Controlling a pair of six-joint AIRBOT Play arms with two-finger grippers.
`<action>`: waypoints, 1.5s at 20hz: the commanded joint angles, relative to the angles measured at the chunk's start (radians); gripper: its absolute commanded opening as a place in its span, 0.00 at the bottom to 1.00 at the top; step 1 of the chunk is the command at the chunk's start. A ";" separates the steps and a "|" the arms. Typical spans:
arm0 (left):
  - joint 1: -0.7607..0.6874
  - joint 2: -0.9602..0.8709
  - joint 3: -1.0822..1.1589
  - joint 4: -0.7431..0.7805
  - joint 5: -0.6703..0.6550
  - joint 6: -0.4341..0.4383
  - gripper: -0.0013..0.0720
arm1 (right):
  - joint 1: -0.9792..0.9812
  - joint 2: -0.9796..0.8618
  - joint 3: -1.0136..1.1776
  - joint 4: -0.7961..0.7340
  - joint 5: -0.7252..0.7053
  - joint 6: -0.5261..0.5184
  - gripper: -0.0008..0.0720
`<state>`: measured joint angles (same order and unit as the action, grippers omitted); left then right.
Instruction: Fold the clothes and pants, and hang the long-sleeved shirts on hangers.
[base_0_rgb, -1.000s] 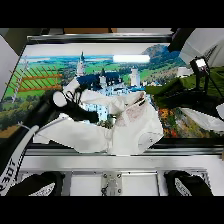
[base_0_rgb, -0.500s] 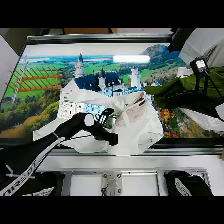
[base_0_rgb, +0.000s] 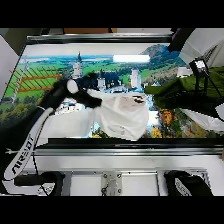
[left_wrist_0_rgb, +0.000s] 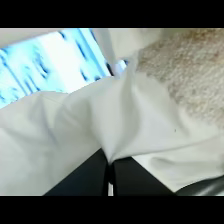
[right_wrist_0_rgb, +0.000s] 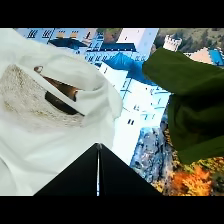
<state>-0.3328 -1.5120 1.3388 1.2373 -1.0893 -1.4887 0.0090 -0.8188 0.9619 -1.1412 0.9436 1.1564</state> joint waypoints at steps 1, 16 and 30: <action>0.139 0.000 0.139 -0.008 -0.010 -0.003 0.13 | 0.002 0.000 0.000 -0.001 0.000 0.000 0.03; 0.057 0.307 -0.381 0.132 0.030 -0.066 0.77 | 0.835 -0.433 0.017 -0.661 0.109 0.874 0.03; 0.146 0.474 -0.392 0.122 0.061 -0.065 0.77 | 0.962 -0.743 0.237 -0.669 0.173 1.074 0.81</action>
<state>-0.1875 -1.0492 0.9478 1.3659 -1.0393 -1.5547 0.9668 -1.5372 1.1892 -1.8107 1.0908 2.1727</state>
